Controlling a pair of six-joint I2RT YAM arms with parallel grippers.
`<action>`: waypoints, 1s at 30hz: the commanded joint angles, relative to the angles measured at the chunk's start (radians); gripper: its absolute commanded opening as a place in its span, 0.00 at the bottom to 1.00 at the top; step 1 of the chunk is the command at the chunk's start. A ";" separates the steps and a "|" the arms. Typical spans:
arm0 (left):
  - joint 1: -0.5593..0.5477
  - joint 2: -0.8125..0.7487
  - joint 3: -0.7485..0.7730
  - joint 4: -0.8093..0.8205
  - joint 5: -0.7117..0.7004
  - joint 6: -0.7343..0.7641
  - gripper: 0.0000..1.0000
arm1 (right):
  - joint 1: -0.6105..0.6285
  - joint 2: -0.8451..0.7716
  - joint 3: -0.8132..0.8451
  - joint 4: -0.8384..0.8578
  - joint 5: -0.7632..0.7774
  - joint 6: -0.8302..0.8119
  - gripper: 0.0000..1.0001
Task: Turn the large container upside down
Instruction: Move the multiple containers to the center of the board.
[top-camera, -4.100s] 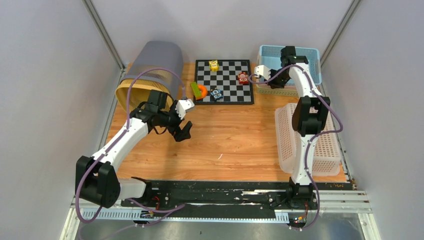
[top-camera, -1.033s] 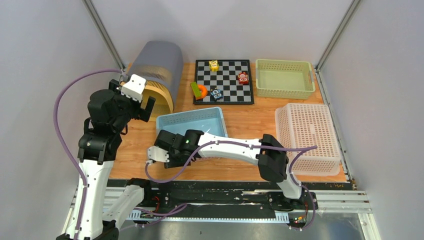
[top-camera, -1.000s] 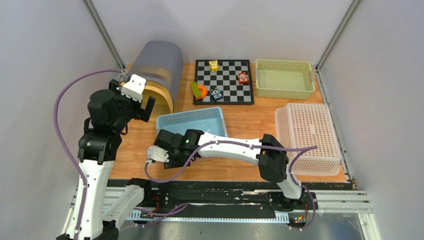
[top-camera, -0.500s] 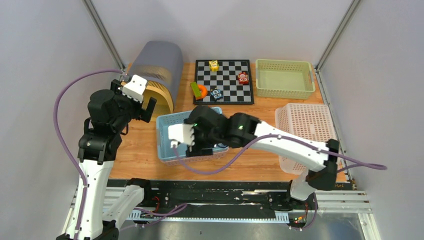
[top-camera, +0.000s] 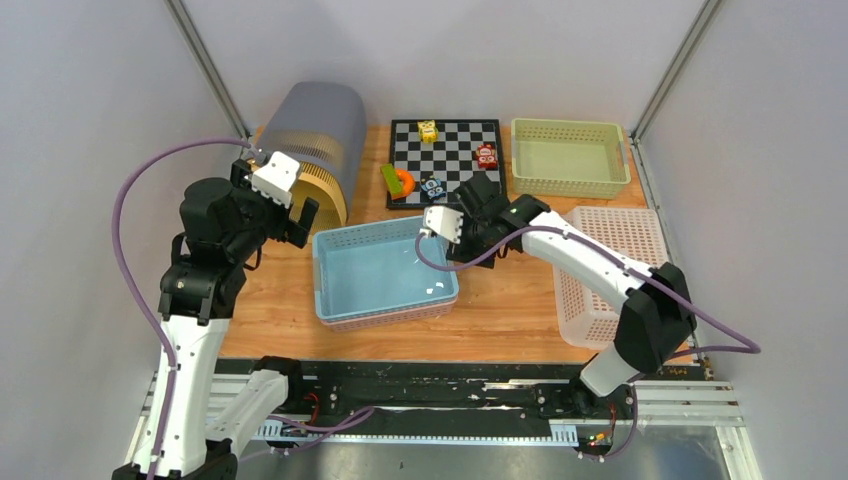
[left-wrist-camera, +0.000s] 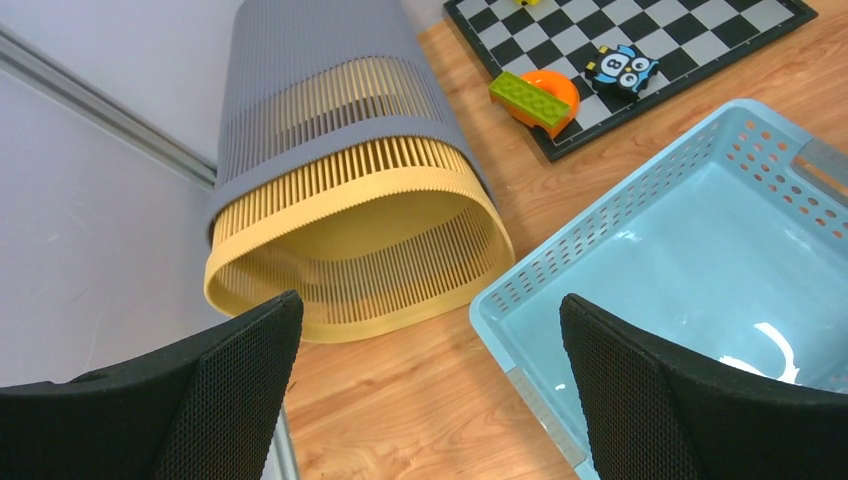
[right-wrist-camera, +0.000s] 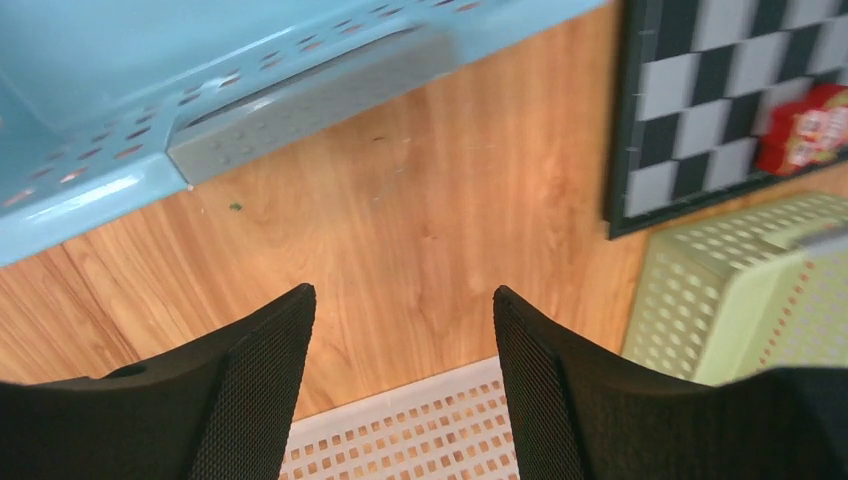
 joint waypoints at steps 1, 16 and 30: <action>0.008 -0.003 -0.015 -0.005 0.029 -0.013 1.00 | -0.008 0.038 -0.125 0.104 -0.052 -0.178 0.68; 0.009 -0.005 -0.042 0.009 0.047 -0.017 1.00 | 0.077 0.013 -0.208 0.256 -0.502 -0.122 0.62; 0.008 -0.023 -0.060 0.010 0.052 -0.016 1.00 | 0.270 0.246 -0.045 0.362 -0.396 0.029 0.65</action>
